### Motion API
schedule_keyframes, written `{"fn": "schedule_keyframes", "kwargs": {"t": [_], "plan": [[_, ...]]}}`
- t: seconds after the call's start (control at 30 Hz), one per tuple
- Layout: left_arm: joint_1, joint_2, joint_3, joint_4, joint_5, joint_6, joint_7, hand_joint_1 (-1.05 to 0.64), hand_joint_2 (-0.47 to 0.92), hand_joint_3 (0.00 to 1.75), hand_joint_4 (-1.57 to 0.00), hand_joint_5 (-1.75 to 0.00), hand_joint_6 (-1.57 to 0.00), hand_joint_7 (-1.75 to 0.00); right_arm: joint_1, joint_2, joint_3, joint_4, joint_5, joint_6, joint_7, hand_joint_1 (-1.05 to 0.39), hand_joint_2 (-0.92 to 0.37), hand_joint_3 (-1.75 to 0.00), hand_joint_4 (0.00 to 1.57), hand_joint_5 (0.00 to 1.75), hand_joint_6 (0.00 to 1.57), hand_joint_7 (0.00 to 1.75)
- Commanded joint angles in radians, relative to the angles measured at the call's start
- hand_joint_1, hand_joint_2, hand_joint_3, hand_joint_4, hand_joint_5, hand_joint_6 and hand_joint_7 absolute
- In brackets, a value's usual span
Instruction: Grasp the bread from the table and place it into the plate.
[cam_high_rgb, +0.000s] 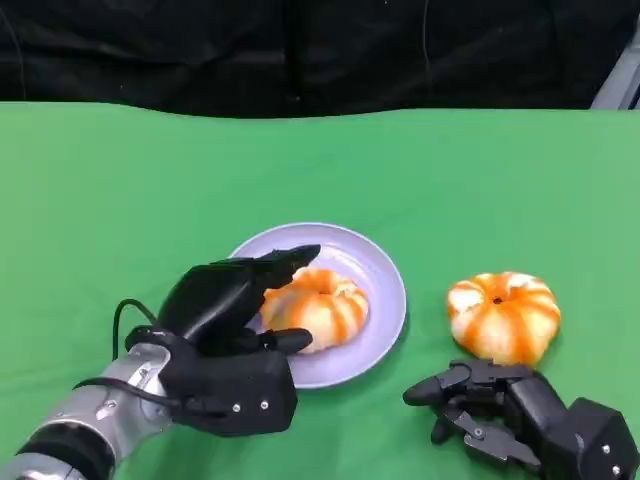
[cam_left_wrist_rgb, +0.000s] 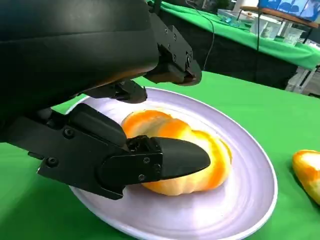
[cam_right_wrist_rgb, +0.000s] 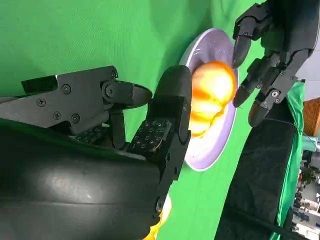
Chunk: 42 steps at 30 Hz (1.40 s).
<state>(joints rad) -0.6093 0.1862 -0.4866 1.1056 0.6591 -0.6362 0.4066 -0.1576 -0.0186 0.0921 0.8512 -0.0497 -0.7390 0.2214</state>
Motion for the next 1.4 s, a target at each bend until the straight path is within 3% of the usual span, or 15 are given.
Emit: {"fn": "schedule_keyframes", "kwargs": {"t": [0.03, 0.2, 0.3, 0.4, 0.6, 0.83, 1.1, 1.4], "plan": [[0.002, 0.017, 0.008, -0.010, -0.011, -0.007, -0.013, -0.84, 0.92, 0.68, -0.41, 0.00, -0.30, 0.00, 0.014, -0.010, -0.002, 0.014, -0.003, 0.014, 0.005, -0.05, -0.92, -0.40, 0.77, 1.32, 1.04, 0.47], [0.006, 0.019, 0.012, -0.014, -0.014, -0.017, -0.009, -0.84, 0.92, 0.69, -0.41, 0.00, -0.30, 0.00, 0.016, -0.010, -0.002, 0.011, -0.004, 0.013, 0.003, -0.05, -0.92, -0.40, 0.76, 1.32, 1.04, 0.47], [0.012, 0.021, 0.019, -0.021, -0.018, -0.033, -0.004, -0.89, 0.92, 0.77, -0.42, 0.00, -0.29, 0.00, 0.018, -0.009, 0.000, 0.007, -0.008, 0.011, -0.001, -0.05, -0.92, -0.40, 0.76, 1.32, 1.04, 0.47], [0.045, 0.014, 0.064, -0.042, -0.053, -0.101, 0.071, -0.87, 0.92, 0.77, -0.41, 0.00, -0.24, 0.00, 0.012, -0.011, -0.003, 0.017, -0.006, 0.012, 0.000, -0.04, -0.92, -0.40, 0.76, 1.31, 1.05, 0.47], [0.077, 0.014, 0.130, -0.060, -0.122, -0.186, 0.085, -0.83, 0.92, 0.72, -0.44, -0.01, -0.23, 0.00, 0.013, -0.012, 0.000, 0.015, -0.012, 0.020, -0.006, -0.04, -0.92, -0.40, 0.77, 1.30, 1.05, 0.47], [0.098, 0.014, 0.182, -0.084, -0.175, -0.220, 0.044, -0.81, 0.92, 0.68, -0.46, -0.02, -0.27, -0.02, 0.013, -0.014, -0.001, 0.015, -0.012, 0.020, -0.006, -0.04, -0.92, -0.40, 0.77, 1.30, 1.05, 0.47], [0.178, -0.002, 0.293, -0.159, -0.369, -0.289, -0.105, -0.78, 0.92, 0.58, -0.54, -0.03, -0.30, -0.01, 0.016, -0.011, 0.000, 0.009, -0.008, 0.029, 0.000, -0.04, -0.92, -0.41, 0.77, 1.30, 1.04, 0.47], [0.209, 0.016, 0.413, -0.111, -0.495, -0.444, -0.186, -0.68, 0.92, 0.51, -0.60, -0.03, -0.33, -0.01, 0.011, -0.010, -0.002, 0.010, -0.007, 0.035, -0.002, -0.03, -0.92, -0.41, 0.77, 1.30, 1.04, 0.48]]}}
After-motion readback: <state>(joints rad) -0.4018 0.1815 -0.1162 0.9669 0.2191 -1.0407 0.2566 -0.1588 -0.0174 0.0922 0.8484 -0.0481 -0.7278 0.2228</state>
